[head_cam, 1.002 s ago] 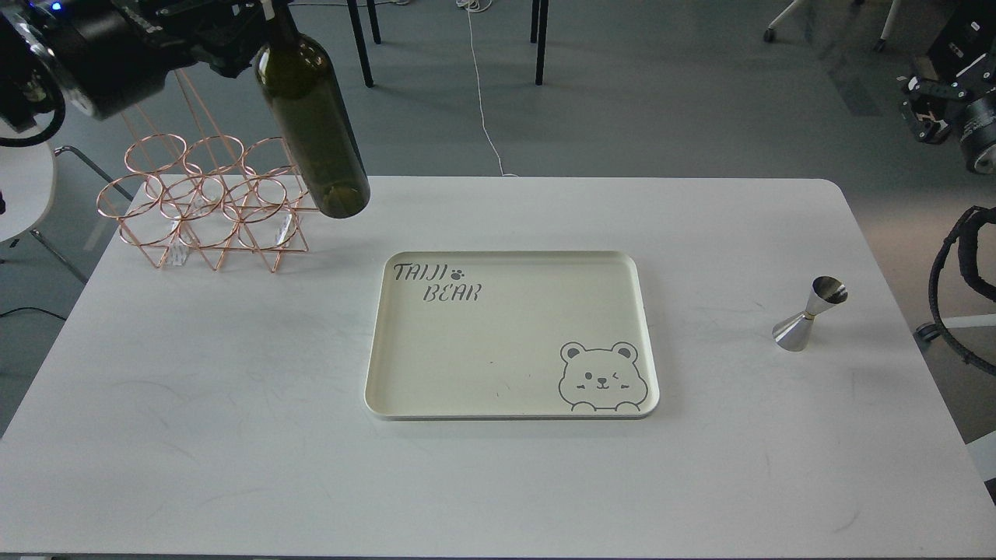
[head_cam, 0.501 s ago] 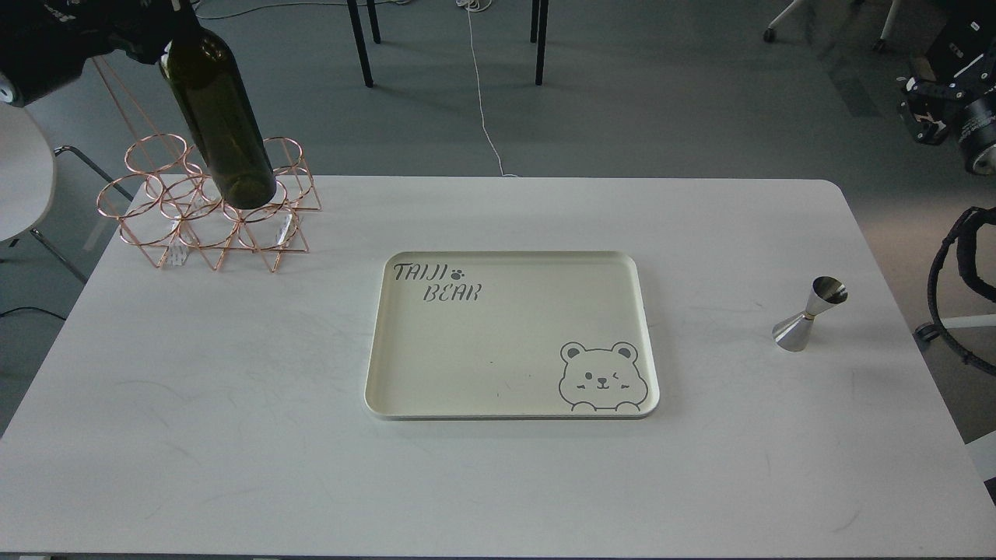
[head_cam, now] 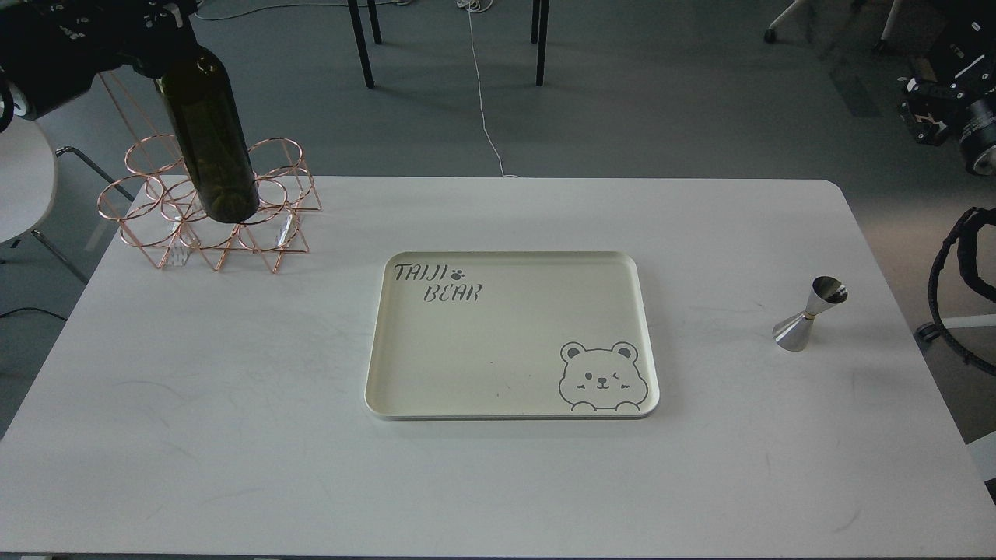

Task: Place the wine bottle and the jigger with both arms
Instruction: 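Lower the bottle into a slot of the copper rack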

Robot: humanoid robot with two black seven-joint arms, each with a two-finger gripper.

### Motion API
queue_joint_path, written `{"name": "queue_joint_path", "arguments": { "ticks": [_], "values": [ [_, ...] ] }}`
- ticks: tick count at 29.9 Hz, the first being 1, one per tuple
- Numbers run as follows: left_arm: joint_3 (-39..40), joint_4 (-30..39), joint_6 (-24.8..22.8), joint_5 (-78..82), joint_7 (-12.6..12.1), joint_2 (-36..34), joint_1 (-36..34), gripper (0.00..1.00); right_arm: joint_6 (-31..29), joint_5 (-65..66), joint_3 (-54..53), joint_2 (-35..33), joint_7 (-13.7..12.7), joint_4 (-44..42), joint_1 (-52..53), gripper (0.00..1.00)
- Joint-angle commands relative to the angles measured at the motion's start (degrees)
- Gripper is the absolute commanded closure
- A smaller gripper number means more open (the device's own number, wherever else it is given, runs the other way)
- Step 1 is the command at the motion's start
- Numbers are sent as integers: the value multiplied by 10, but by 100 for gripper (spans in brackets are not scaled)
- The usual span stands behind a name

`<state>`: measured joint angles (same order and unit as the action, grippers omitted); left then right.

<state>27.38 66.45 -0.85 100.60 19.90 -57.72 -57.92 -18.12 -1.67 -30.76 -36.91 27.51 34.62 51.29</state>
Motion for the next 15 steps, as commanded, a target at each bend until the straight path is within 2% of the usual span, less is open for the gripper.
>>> {"name": "queue_joint_path", "arguments": {
  "ticks": [1,15],
  "values": [
    [-4,0,-1,-1,0,2,-1,89,0,0,0,0,0,0,0,3],
    [-1,0,-1,-1,-2,4,-10,89,0,0,0,-1,0,-1,0,3]
  ]
}}
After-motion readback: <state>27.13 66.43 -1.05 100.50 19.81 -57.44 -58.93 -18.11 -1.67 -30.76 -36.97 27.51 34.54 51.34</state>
